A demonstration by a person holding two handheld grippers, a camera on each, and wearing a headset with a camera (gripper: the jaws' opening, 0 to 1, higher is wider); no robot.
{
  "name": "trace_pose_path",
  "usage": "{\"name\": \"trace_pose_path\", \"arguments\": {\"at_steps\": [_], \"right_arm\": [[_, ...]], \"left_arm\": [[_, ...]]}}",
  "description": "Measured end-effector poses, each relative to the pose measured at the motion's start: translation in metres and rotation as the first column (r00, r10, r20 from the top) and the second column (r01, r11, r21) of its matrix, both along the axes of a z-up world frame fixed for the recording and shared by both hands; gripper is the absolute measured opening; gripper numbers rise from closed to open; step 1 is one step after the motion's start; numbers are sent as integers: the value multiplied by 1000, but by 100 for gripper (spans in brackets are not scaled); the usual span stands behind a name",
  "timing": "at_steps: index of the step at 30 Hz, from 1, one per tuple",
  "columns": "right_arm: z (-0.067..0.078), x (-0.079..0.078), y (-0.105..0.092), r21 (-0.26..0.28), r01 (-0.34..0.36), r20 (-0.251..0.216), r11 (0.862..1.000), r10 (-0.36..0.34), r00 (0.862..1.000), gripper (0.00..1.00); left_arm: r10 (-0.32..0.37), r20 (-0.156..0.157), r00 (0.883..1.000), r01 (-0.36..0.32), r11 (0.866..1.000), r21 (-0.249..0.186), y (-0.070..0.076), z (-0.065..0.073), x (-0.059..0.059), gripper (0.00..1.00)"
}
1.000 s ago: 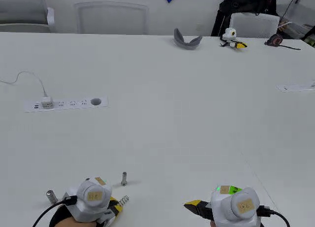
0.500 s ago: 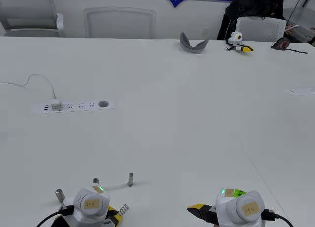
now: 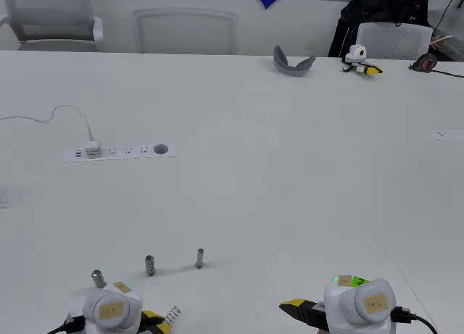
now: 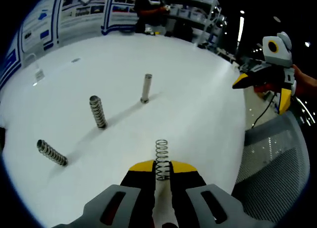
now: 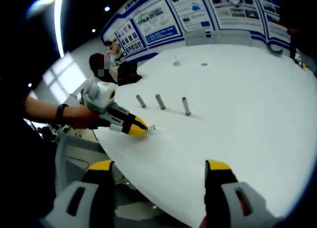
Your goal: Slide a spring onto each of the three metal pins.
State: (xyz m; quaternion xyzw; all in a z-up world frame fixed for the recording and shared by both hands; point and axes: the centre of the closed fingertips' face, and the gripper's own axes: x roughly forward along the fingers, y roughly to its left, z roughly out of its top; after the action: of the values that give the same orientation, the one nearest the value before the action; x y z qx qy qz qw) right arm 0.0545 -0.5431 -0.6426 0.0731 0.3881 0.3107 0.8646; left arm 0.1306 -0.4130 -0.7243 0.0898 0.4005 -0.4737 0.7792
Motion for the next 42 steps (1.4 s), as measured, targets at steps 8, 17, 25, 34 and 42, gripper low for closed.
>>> {"name": "trace_pose_path", "arguments": {"at_steps": [8, 17, 25, 34, 42], "right_arm": [[-1, 1, 3, 25, 8, -5, 1000, -8, 1000, 75], [3, 5, 9, 48, 5, 0, 999, -5, 1000, 74], [4, 7, 17, 68, -6, 0, 998, 6, 1000, 73], [6, 11, 30, 99, -33, 3, 995, 33, 999, 70], [11, 19, 47, 124, -69, 10, 990, 69, 998, 67]], "left_arm": [[29, 8, 1000, -29, 999, -18, 17, 13, 0, 11], [62, 43, 997, -59, 996, -60, 22, 44, 6, 11], [71, 57, 996, -67, 995, -75, 27, 62, 2, 11], [28, 84, 996, -21, 996, -87, 25, 81, -11, 11], [-15, 107, 994, 26, 994, -102, 14, 95, -19, 11]]}}
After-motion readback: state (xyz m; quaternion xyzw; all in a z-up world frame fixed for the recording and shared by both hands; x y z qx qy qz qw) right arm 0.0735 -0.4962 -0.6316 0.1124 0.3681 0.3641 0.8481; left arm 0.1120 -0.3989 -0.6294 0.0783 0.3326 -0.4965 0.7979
